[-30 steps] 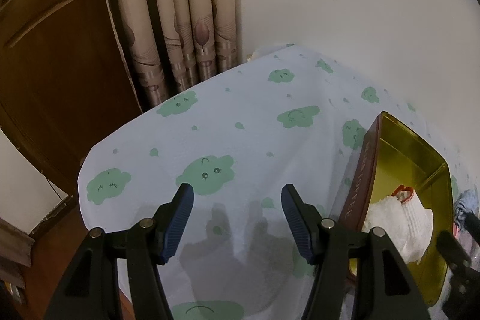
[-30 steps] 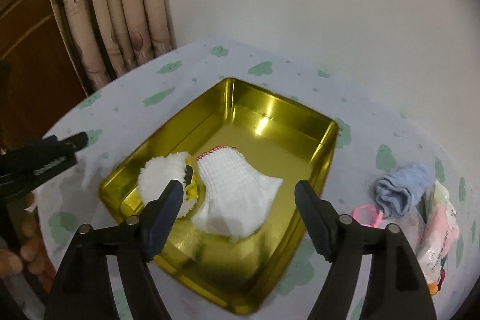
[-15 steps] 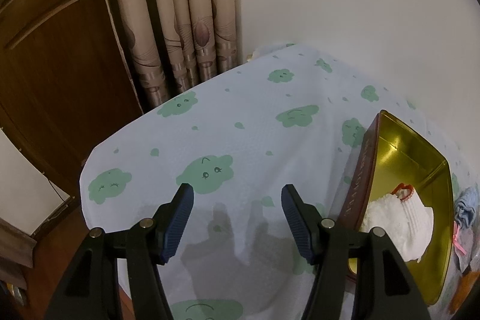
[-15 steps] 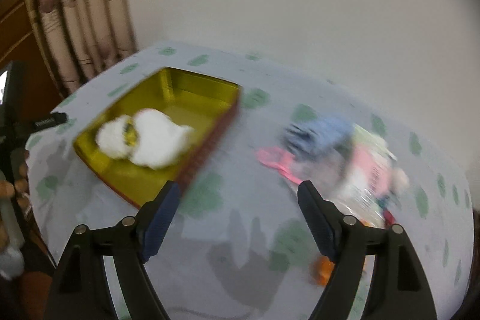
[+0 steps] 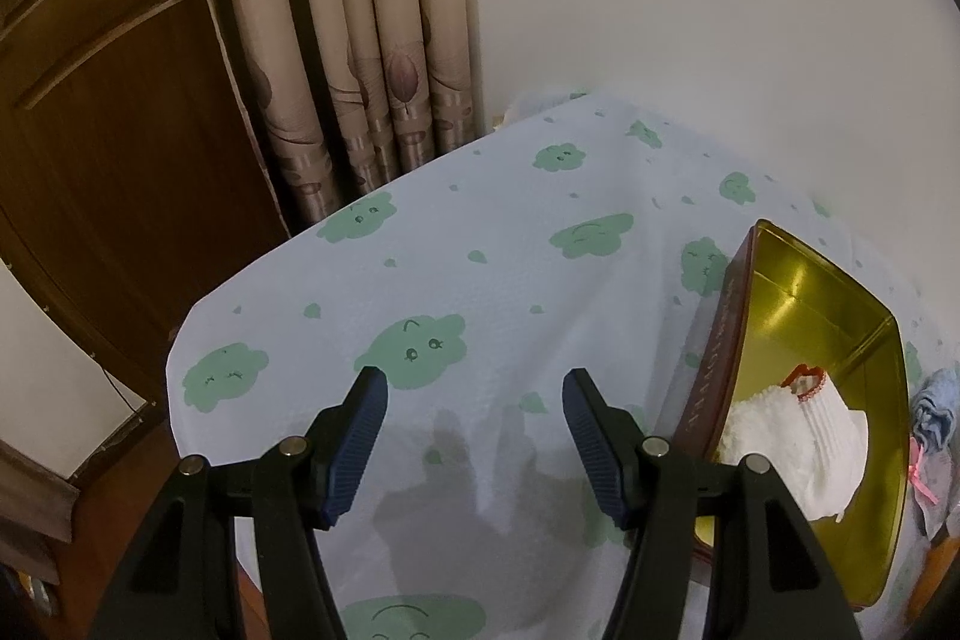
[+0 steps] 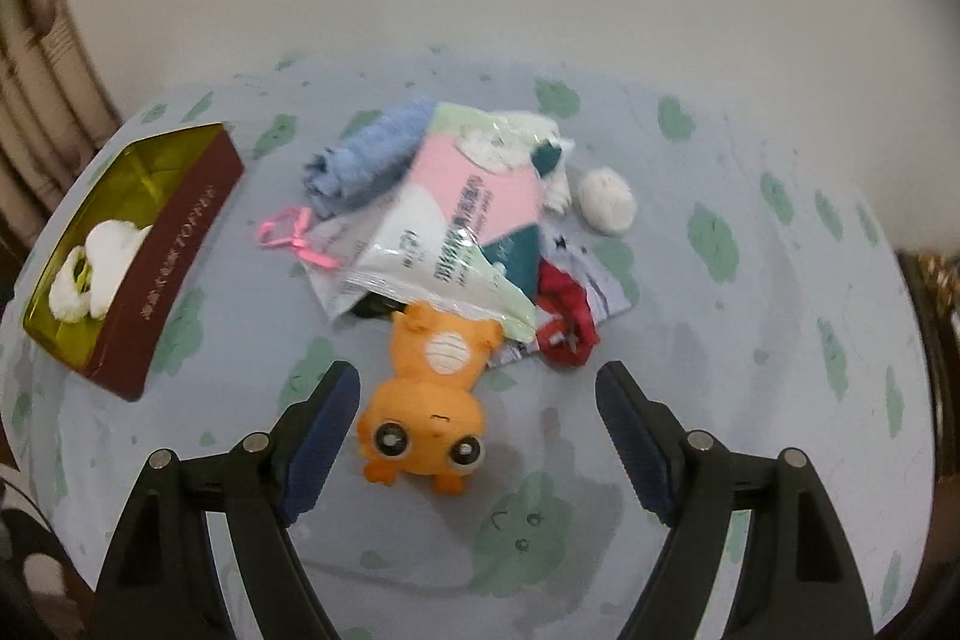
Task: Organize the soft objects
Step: 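Move the right gripper back to the pile and grasp the orange plush, then grasp the blue towel with the left gripper while the right holds the plush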
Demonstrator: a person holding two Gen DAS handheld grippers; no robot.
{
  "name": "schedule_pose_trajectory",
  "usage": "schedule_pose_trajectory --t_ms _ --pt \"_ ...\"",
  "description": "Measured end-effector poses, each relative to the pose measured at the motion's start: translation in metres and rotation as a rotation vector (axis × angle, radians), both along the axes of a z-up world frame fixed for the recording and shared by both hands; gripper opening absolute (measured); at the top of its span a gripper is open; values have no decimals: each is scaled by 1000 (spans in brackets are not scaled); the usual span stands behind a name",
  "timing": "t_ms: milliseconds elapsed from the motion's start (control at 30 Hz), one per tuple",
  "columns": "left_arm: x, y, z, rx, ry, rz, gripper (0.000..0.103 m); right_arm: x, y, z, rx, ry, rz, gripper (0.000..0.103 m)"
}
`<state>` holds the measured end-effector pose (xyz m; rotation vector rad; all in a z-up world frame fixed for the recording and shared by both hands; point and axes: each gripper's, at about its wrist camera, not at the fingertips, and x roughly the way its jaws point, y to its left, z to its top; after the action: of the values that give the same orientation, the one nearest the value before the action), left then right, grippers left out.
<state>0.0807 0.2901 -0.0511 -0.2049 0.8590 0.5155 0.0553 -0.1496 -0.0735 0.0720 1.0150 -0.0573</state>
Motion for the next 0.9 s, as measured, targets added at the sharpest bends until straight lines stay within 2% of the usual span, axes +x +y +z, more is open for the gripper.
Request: schedule_pose_trajectory --t_ms 200,367,600,733,900 --pt "1 -3 1 9 -1 -13 62 11 2 -15 31 40 0 75" --pt "3 -6 0 21 7 -23 62 25 6 -29 14 70 4 62" --pt "5 -11 -1 36 11 -42 62 39 11 -46 10 104 -3 58" --pt "7 -14 -2 47 17 -54 62 40 15 -50 33 108 23 47" --pt "9 -16 -3 56 20 -58 62 34 25 -48 -17 93 69 39"
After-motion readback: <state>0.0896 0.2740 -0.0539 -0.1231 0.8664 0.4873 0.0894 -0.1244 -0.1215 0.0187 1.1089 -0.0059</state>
